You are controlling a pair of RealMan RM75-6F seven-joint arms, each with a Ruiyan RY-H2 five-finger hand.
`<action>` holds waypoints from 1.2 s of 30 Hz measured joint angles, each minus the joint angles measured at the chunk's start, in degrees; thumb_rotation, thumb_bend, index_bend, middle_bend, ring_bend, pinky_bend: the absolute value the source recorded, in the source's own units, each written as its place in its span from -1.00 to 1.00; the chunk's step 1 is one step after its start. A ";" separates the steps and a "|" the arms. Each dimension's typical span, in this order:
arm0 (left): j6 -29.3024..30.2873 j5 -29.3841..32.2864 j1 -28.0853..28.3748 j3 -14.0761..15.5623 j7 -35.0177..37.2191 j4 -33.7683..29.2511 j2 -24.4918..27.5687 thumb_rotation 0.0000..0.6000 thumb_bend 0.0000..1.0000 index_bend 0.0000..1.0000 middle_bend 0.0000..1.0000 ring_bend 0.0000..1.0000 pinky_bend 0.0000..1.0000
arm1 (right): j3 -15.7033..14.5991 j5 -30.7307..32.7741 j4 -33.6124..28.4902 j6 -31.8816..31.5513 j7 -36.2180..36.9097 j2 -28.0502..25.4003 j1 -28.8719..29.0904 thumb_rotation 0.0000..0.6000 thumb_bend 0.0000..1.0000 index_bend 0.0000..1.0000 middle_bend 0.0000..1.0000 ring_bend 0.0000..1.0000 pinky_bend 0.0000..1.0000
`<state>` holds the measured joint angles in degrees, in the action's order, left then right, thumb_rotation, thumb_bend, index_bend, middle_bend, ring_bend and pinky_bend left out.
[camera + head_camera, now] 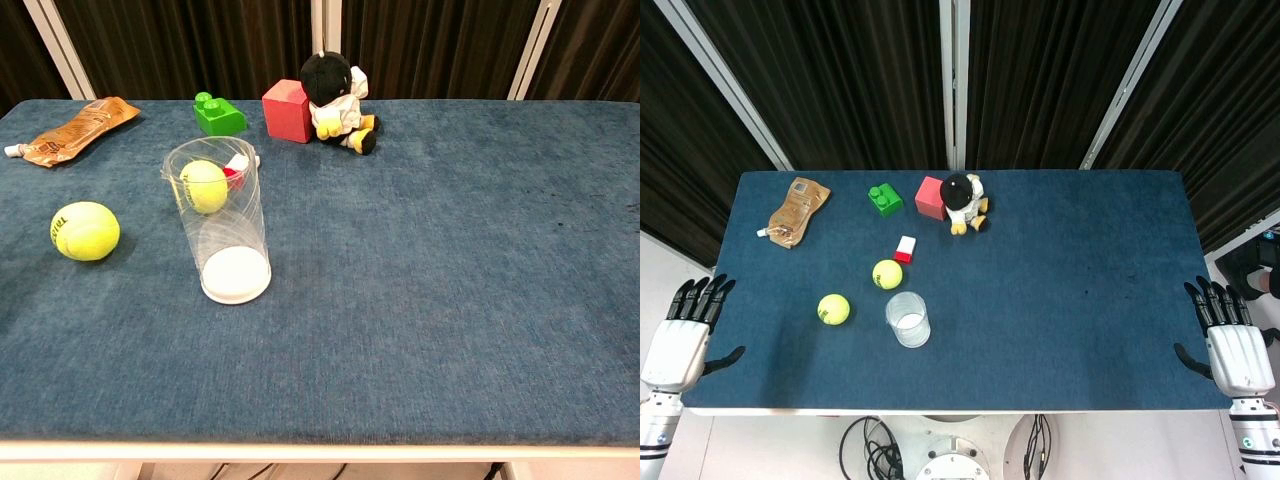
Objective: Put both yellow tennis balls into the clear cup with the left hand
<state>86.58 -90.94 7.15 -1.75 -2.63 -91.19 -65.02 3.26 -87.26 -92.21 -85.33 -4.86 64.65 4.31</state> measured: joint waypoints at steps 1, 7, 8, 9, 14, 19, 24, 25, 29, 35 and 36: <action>0.00 0.02 -0.03 0.05 0.15 0.02 0.00 1.00 -0.74 -0.94 -0.95 -1.00 -1.00 | 0.00 -0.07 -0.03 -0.01 -0.04 0.00 0.03 1.00 -0.65 -1.00 -1.00 -1.00 -1.00; -0.20 -0.73 -0.05 0.71 1.40 0.00 0.15 1.00 -0.74 -0.94 -0.95 -1.00 -1.00 | -0.40 -1.12 -0.32 -0.41 0.07 -0.24 -0.04 1.00 -0.65 -1.00 -1.00 -1.00 -1.00; -0.16 -0.90 -0.04 0.76 1.39 0.03 0.11 1.00 -0.74 -0.94 -0.95 -1.00 -1.00 | -0.43 -1.19 -0.37 -0.52 0.17 -0.29 -0.09 1.00 -0.65 -1.00 -1.00 -1.00 -1.00; -0.13 -1.12 0.01 0.81 1.34 0.04 0.04 1.00 -0.74 -0.94 -0.95 -1.00 -1.00 | -0.43 -1.24 -0.45 -0.71 0.28 -0.36 -0.17 1.00 -0.65 -1.00 -1.00 -1.00 -1.00; -1.14 -2.07 1.04 0.88 0.86 -0.37 -0.28 1.00 -0.73 -0.94 -0.95 -1.00 -1.00 | -0.05 -1.29 -0.97 -1.49 0.65 -0.75 -0.34 1.00 -0.65 -1.00 -1.00 -1.00 -1.00; -6.02 -2.55 4.23 0.63 0.44 -0.81 -1.30 1.00 -0.73 -0.94 -0.95 -1.00 -0.96 | 0.12 -1.48 -1.09 -1.59 0.68 -0.75 -0.20 1.00 -0.65 -1.00 -1.00 -1.00 -1.00; -13.97 -1.07 9.66 -0.83 1.13 -0.40 -4.21 1.00 -0.74 -0.94 -0.95 -1.00 -0.89 | 0.01 -1.52 -1.13 -1.98 1.31 -1.12 -0.50 1.00 -0.65 -1.00 -1.00 -1.00 -1.00; -15.41 -0.50 10.70 -1.23 1.41 0.07 -5.12 1.00 -0.74 -0.94 -0.95 -1.00 -0.88 | 0.06 -1.48 -1.17 -2.13 1.46 -1.23 -0.57 1.00 -0.65 -1.00 -1.00 -1.00 -1.00; -21.34 2.38 14.63 -2.58 2.45 3.56 -9.12 1.00 -0.73 -0.94 -0.96 -1.00 -0.87 | 0.20 -1.40 -1.11 -2.69 2.27 -1.56 -0.86 1.00 -0.65 -1.00 -1.00 -1.00 -1.00; -27.77 7.08 19.29 -3.91 1.01 10.18 -14.90 1.00 -0.69 -0.90 -0.96 -1.00 -0.80 | 0.21 -0.57 -0.60 -2.34 3.92 -2.09 -1.13 1.00 -0.65 -1.00 -1.00 -1.00 -1.00; -28.23 7.67 19.67 -4.04 0.56 10.82 -15.41 1.00 -0.69 -0.88 -0.94 -1.00 -0.76 | 0.29 -0.47 -0.56 -2.35 4.05 -2.17 -1.15 1.00 -0.65 -1.00 -1.00 -1.00 -1.00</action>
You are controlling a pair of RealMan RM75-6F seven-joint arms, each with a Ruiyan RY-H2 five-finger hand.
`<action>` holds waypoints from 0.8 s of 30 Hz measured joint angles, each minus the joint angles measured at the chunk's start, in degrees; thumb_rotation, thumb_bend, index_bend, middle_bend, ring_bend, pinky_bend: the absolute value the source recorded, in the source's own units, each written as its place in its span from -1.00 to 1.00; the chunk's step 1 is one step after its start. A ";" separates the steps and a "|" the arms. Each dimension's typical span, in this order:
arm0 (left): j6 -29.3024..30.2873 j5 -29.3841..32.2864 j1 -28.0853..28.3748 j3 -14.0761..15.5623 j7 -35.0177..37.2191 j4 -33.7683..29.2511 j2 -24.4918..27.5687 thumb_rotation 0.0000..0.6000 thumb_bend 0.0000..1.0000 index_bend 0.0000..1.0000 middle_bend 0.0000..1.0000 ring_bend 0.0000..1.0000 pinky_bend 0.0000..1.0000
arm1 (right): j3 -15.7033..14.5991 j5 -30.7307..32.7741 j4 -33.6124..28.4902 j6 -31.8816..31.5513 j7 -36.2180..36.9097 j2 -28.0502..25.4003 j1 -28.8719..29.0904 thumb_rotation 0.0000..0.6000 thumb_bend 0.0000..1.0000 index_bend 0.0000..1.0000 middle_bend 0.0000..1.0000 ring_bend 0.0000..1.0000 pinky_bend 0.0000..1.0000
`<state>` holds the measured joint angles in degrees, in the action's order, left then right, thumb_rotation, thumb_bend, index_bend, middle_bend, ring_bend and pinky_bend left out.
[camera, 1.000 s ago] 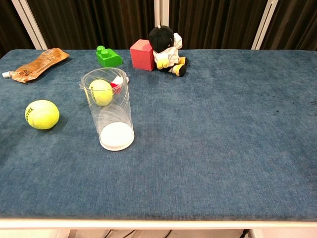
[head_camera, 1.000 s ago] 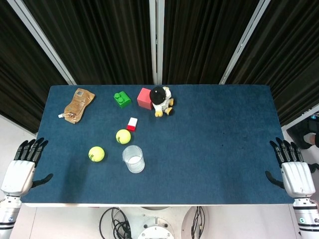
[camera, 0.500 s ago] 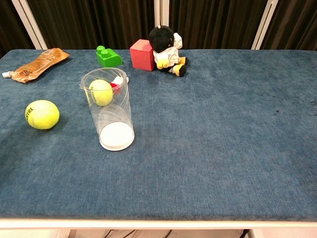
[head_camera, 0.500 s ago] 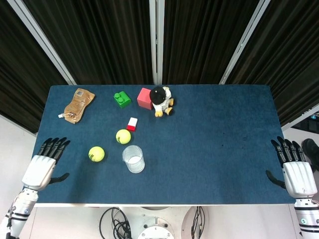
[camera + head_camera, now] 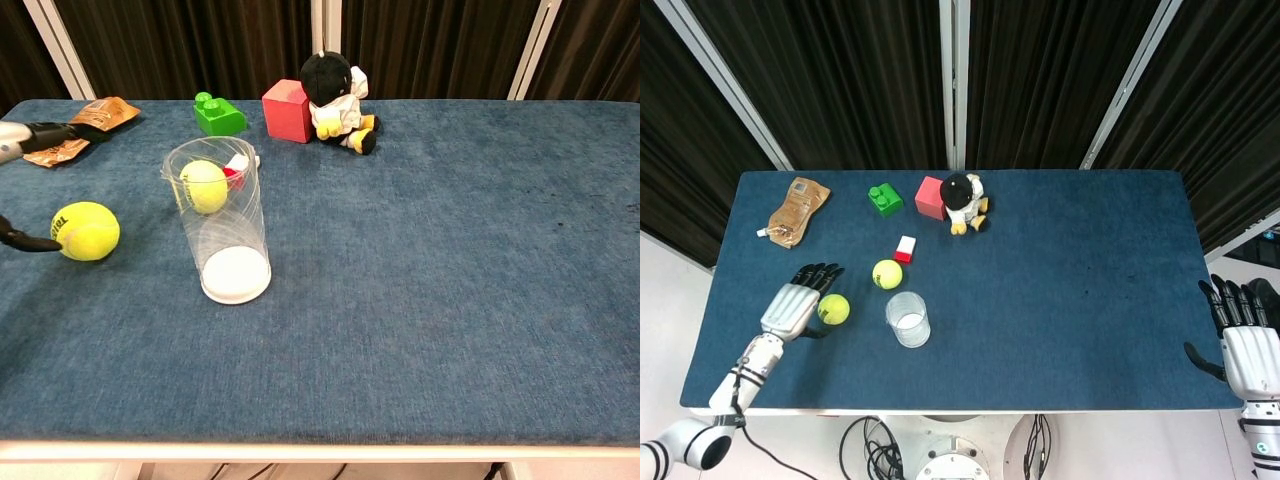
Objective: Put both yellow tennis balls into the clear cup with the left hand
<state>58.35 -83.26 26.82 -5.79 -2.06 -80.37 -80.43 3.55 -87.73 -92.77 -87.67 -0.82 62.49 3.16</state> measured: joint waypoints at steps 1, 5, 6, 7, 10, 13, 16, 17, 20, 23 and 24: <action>-0.39 0.55 0.30 -0.09 -0.43 0.51 -0.44 1.00 -0.69 -0.87 -0.92 -1.00 -0.74 | 0.06 0.06 0.00 -0.03 0.15 -0.04 -0.02 1.00 -0.65 -1.00 -1.00 -1.00 -1.00; -1.75 1.85 1.22 -0.04 -0.43 1.72 -1.67 1.00 -0.69 -0.80 -0.84 -0.95 -0.60 | 0.28 0.46 0.14 0.04 0.86 -0.20 -0.04 1.00 -0.64 -1.00 -1.00 -1.00 -1.00; -2.05 1.98 1.45 0.06 -0.33 2.13 -1.94 1.00 -0.69 -0.76 -0.80 -0.91 -0.54 | 0.32 0.58 0.20 0.18 0.88 -0.19 -0.01 1.00 -0.64 -1.00 -1.00 -1.00 -1.00; -2.30 2.06 1.65 0.14 -0.20 2.48 -2.19 1.00 -0.69 -0.73 -0.76 -0.87 -0.49 | 0.34 0.69 0.22 0.28 0.95 -0.16 0.01 1.00 -0.64 -1.00 -1.00 -1.00 -1.00; -3.09 2.20 2.27 0.39 0.70 3.48 -2.84 1.00 -0.69 -0.60 -0.62 -0.72 -0.30 | 0.31 0.92 0.14 0.65 1.37 -0.14 0.04 1.00 -0.63 -1.00 -1.00 -1.00 -1.00; -3.17 2.18 2.72 0.66 0.55 5.04 -3.64 1.00 -0.68 -0.45 -0.48 -0.59 -0.14 | 0.18 1.04 -0.19 1.04 2.36 -0.46 0.03 1.00 -0.62 -1.00 -1.00 -1.00 -1.00; -3.33 2.55 3.03 1.08 -0.23 5.88 -4.21 1.00 -0.67 -0.34 -0.36 -0.49 -0.08 | 0.13 1.18 -0.43 1.29 3.36 -1.08 0.00 1.00 -0.61 -1.00 -1.00 -1.00 -1.00; -3.41 2.61 3.10 1.25 -0.32 5.96 -4.28 1.00 -0.67 -0.31 -0.35 -0.47 -0.06 | 0.18 1.28 -0.44 1.30 3.41 -1.12 -0.01 1.00 -0.61 -1.00 -1.00 -1.00 -1.00; -3.53 2.75 3.30 1.57 -0.67 6.32 -4.56 1.00 -0.65 -0.17 -0.28 -0.36 0.06 | 0.34 1.54 -0.42 1.42 3.36 -1.03 0.05 1.00 -0.60 -1.00 -1.00 -1.00 -1.00; -3.33 3.04 3.40 1.67 -1.30 6.91 -4.99 1.00 -0.64 -0.07 -0.19 -0.24 0.19 | 0.42 1.47 -0.38 1.43 3.07 -0.77 0.15 1.00 -0.59 -1.00 -1.00 -1.00 -1.00; -3.31 3.29 3.44 1.66 -1.34 7.02 -5.10 1.00 -0.63 -0.05 -0.16 -0.19 0.24 | 0.46 1.42 -0.38 1.39 2.97 -0.67 0.18 1.00 -0.58 -1.00 -1.00 -1.00 -1.00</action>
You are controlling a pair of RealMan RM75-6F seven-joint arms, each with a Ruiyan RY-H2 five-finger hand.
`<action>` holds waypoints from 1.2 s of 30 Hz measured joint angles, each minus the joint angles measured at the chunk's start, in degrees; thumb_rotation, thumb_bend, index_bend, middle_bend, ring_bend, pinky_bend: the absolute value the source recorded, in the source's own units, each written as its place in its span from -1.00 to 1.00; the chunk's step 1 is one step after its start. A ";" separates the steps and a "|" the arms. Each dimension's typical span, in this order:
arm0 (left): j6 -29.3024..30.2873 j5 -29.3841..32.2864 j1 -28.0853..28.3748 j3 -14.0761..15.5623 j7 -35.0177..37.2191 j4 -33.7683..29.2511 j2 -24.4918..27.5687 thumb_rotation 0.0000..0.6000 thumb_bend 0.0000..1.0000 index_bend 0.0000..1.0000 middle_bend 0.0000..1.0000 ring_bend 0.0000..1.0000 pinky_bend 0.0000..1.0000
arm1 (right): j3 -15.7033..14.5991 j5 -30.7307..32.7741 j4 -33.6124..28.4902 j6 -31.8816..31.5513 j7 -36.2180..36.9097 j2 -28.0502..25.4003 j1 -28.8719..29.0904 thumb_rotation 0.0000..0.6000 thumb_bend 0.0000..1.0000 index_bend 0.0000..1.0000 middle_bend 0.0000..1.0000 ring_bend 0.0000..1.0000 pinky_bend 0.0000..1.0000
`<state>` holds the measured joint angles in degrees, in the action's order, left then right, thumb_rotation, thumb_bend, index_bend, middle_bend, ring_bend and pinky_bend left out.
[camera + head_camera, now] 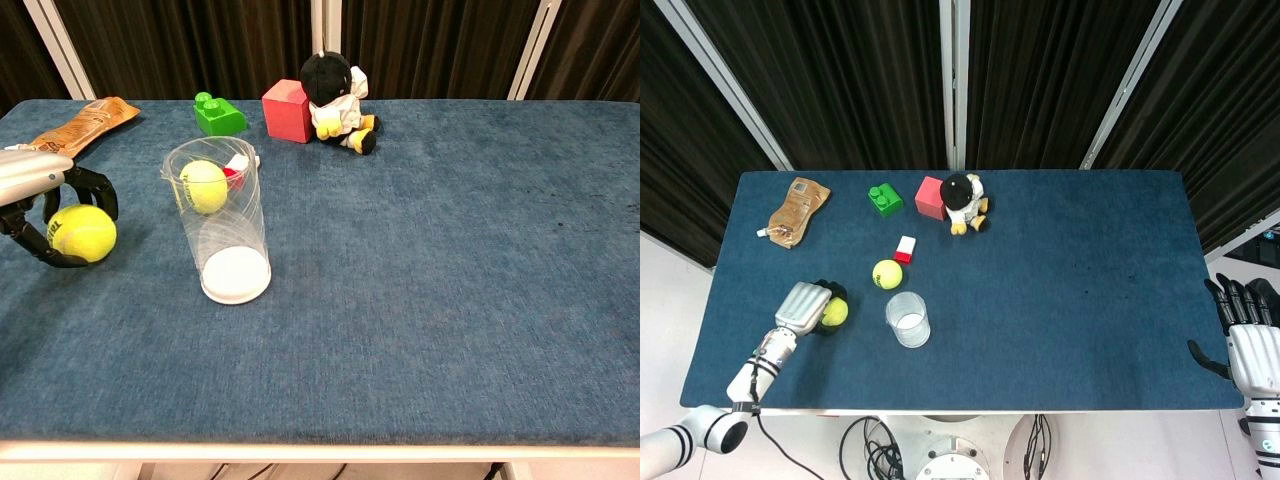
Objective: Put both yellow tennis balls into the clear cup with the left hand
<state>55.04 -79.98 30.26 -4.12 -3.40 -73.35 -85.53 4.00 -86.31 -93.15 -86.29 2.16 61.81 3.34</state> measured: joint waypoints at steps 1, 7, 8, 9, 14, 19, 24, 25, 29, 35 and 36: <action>0.06 0.17 0.03 -0.02 -0.01 0.04 -0.05 1.00 -0.63 -0.03 -0.13 -0.15 0.28 | 0.04 -0.02 0.01 -0.06 -0.05 0.06 0.01 1.00 -0.58 -1.00 -1.00 -1.00 -1.00; 2.12 -0.22 -0.10 -0.26 0.44 -0.21 -0.09 1.00 -0.60 0.03 -0.05 -0.02 0.40 | 0.21 -0.26 0.13 -0.40 -0.30 0.25 0.06 1.00 -0.57 -1.00 -1.00 -1.00 -1.00; 2.64 -0.42 -0.16 -0.31 0.61 -0.39 -0.03 1.00 -0.60 0.03 -0.04 -0.02 0.40 | 0.21 -0.34 0.14 -0.45 -0.34 0.28 0.07 1.00 -0.57 -1.00 -1.00 -1.00 -1.00; 3.41 -0.69 -0.26 -0.38 0.80 -0.74 0.13 1.00 -0.59 0.03 -0.04 -0.02 0.40 | 0.21 -0.43 0.15 -0.51 -0.36 0.32 0.07 1.00 -0.57 -1.00 -1.00 -1.00 -1.00; 7.88 -2.00 -0.99 -1.20 0.47 -4.61 2.47 1.00 -0.57 0.03 -0.04 -0.02 0.40 | 0.08 -1.09 0.10 -0.79 -0.35 0.33 0.08 1.00 -0.57 -1.00 -1.00 -1.00 -1.00; 14.66 -3.65 -2.32 -3.21 -2.13 -13.20 8.63 1.00 -0.56 0.03 -0.04 -0.02 0.40 | -0.61 -2.87 0.01 -0.30 -0.08 -0.39 0.46 1.00 -0.58 -1.00 -1.00 -1.00 -1.00; 19.75 -5.45 -3.81 -5.17 -4.24 -24.22 15.81 1.00 -0.57 0.04 -0.04 -0.02 0.41 | -1.19 -4.62 0.08 -0.05 -0.19 -0.42 1.03 1.00 -0.59 -1.00 -1.00 -1.00 -1.00; 20.31 -5.92 -4.04 -5.32 -4.30 -26.28 16.91 1.00 -0.57 0.04 -0.04 -0.02 0.41 | -1.20 -4.59 0.05 0.06 -0.37 -0.36 1.10 1.00 -0.59 -1.00 -1.00 -1.00 -1.00; 21.15 -9.32 -4.52 -4.94 -3.69 -33.91 20.46 1.00 -0.58 0.05 -0.04 -0.02 0.41 | -1.26 -4.75 -0.31 0.44 -1.83 -0.08 1.42 1.00 -0.59 -1.00 -1.00 -1.00 -1.00; 16.52 -11.36 -2.71 -3.30 -0.67 -38.21 20.33 1.00 -0.58 0.04 -0.05 -0.02 0.40 | -1.61 -5.63 -1.91 0.46 -3.42 -0.05 1.66 1.00 -0.59 -1.00 -1.00 -1.00 -1.00; 15.36 -11.44 -1.99 -3.12 -0.48 -38.44 19.68 1.00 -0.58 0.03 -0.06 -0.03 0.39 | -1.75 -5.71 -2.09 0.66 -3.20 -0.22 1.72 1.00 -0.59 -1.00 -1.00 -1.00 -1.00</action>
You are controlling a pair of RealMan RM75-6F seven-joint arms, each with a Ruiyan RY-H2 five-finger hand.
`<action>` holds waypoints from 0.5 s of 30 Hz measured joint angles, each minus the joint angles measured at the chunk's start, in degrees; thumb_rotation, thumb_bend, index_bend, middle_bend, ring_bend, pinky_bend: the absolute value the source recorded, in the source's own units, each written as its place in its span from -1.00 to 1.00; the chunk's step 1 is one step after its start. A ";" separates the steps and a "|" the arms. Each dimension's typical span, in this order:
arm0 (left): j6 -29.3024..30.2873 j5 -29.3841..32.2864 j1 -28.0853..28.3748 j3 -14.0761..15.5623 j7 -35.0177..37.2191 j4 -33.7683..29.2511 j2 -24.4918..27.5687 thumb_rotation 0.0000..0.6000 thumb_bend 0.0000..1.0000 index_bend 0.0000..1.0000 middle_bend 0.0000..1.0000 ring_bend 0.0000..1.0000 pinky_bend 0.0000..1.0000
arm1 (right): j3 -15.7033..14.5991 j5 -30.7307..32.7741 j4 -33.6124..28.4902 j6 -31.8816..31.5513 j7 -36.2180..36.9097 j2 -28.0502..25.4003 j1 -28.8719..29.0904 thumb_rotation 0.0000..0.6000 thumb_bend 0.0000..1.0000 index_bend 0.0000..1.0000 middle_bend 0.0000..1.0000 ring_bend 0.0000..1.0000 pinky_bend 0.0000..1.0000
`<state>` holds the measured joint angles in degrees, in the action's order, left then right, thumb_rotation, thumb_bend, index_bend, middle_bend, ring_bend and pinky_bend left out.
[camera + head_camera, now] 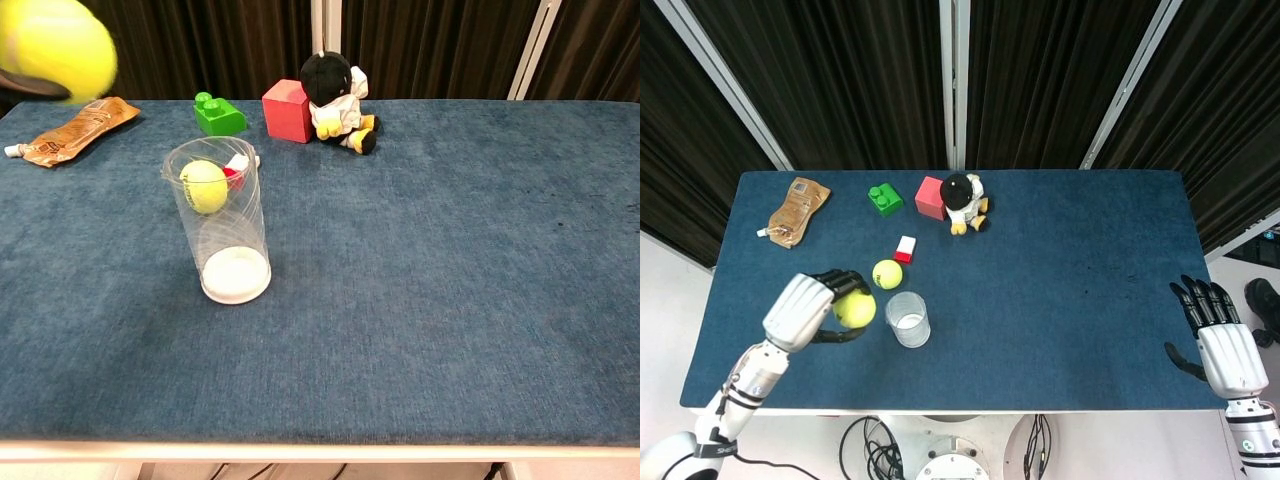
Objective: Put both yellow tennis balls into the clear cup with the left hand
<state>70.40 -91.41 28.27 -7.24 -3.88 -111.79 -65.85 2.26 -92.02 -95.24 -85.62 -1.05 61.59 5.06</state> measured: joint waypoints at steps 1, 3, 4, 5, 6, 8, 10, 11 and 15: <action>-0.81 0.00 0.56 0.07 0.08 -0.05 -0.60 1.00 -0.58 0.03 -0.06 -0.03 0.39 | -0.11 -0.02 -0.12 0.22 0.23 -0.16 0.05 1.00 -0.59 -1.00 -1.00 -1.00 -1.00; -2.33 0.34 1.79 0.00 0.18 0.13 -2.26 1.00 -0.58 0.03 -0.06 -0.03 0.38 | -0.31 0.00 -0.22 0.45 0.40 -0.39 0.10 1.00 -0.59 -1.00 -1.00 -1.00 -1.00; -2.84 0.66 2.28 -0.13 0.20 0.34 -3.03 1.00 -0.58 0.03 -0.06 -0.03 0.38 | -0.35 0.00 -0.18 0.41 0.36 -0.36 0.06 1.00 -0.59 -1.00 -1.00 -1.00 -1.00; -3.28 1.04 2.75 -0.31 0.19 0.62 -3.81 1.00 -0.58 0.03 -0.06 -0.03 0.38 | -0.41 0.01 -0.12 0.35 0.35 -0.32 0.00 1.00 -0.59 -1.00 -1.00 -1.00 -1.00; -3.80 1.66 3.37 -0.65 0.10 1.15 -4.82 1.00 -0.58 0.03 -0.06 -0.03 0.38 | -0.45 0.07 -0.04 0.25 0.41 -0.30 -0.10 1.00 -0.59 -1.00 -1.00 -1.00 -1.00; -4.47 2.77 4.25 -1.27 -0.06 2.09 -6.19 1.00 -0.58 0.03 -0.06 -0.03 0.38 | -0.47 0.22 0.13 0.07 0.59 -0.29 -0.24 1.00 -0.59 -1.00 -1.00 -1.00 -1.00; -4.94 3.91 5.09 -2.04 -0.21 3.12 -7.49 1.00 -0.58 0.03 -0.06 -0.03 0.38 | -0.43 0.49 0.32 -0.10 0.86 -0.31 -0.38 1.00 -0.59 -1.00 -1.00 -1.00 -1.00; -4.99 4.23 5.34 -2.34 -0.28 3.50 -7.97 1.00 -0.58 0.03 -0.06 -0.03 0.38 | -0.39 0.64 0.39 -0.14 0.93 -0.32 -0.41 1.00 -0.59 -1.00 -1.00 -1.00 -1.00; -5.32 5.87 6.61 -3.58 -0.23 4.85 -10.10 1.00 -0.58 0.03 -0.06 -0.03 0.38 | -0.31 0.93 0.39 0.14 0.93 -0.40 -0.32 1.00 -0.59 -1.00 -1.00 -1.00 -1.00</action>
<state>65.08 -85.54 34.87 -10.83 -4.11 -106.94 -75.95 1.95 -91.09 -94.84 -85.48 -0.11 61.19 4.74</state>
